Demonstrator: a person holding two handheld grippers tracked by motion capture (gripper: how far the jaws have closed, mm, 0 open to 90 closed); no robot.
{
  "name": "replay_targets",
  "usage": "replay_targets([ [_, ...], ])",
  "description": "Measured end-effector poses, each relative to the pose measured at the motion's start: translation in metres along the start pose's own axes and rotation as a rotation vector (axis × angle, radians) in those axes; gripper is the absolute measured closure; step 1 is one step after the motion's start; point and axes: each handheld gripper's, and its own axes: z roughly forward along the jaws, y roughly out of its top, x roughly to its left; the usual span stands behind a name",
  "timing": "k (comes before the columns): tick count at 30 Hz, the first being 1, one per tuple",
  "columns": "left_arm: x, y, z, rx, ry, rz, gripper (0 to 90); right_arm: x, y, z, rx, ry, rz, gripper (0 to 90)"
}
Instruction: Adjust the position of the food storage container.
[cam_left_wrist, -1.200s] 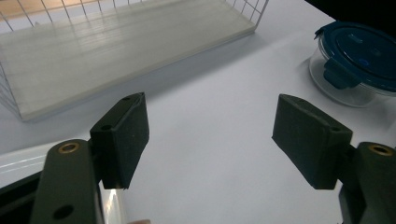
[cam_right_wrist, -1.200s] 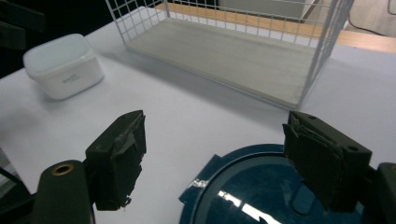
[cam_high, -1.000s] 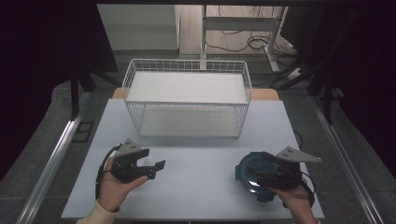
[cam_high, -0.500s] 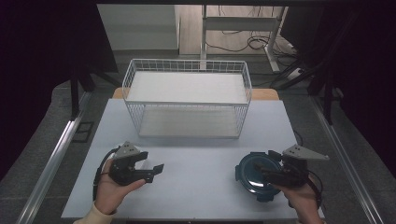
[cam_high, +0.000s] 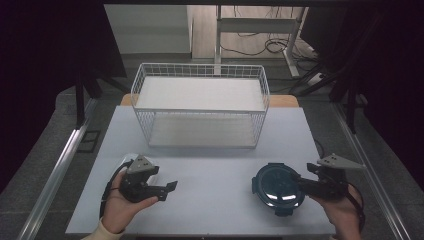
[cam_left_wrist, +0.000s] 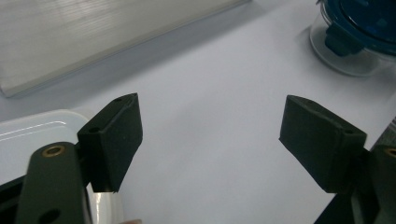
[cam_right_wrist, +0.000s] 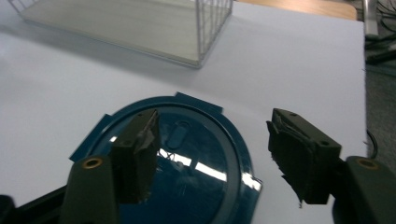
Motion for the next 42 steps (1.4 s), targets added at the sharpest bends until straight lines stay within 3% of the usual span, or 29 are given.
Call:
replay_targets([
  [7,0.002,-0.001,0.003,0.007,0.006,-0.001,20.6,-0.016,-0.004,-0.003,0.028,-0.013,0.042,47.3],
  [16,0.01,-0.006,0.01,0.023,0.015,-0.013,22.3,-0.039,-0.014,-0.004,0.101,-0.083,0.057,77.4],
  [20,0.01,-0.006,0.01,0.022,0.015,-0.015,21.8,-0.046,-0.019,0.003,0.144,-0.063,0.071,85.7],
  [24,0.01,-0.007,0.012,0.028,0.02,-0.012,21.3,-0.05,-0.026,0.015,0.209,-0.068,0.066,88.6],
  [32,0.01,-0.008,0.014,0.028,0.021,-0.013,21.1,-0.046,-0.034,0.036,0.28,-0.056,0.047,88.9],
  [39,0.012,-0.009,0.015,0.031,0.02,-0.016,21.1,-0.044,-0.036,0.042,0.311,-0.051,0.032,89.1],
  [42,0.011,-0.008,0.014,0.023,-0.007,-0.029,21.1,-0.043,-0.035,0.042,0.317,-0.056,0.033,89.3],
])
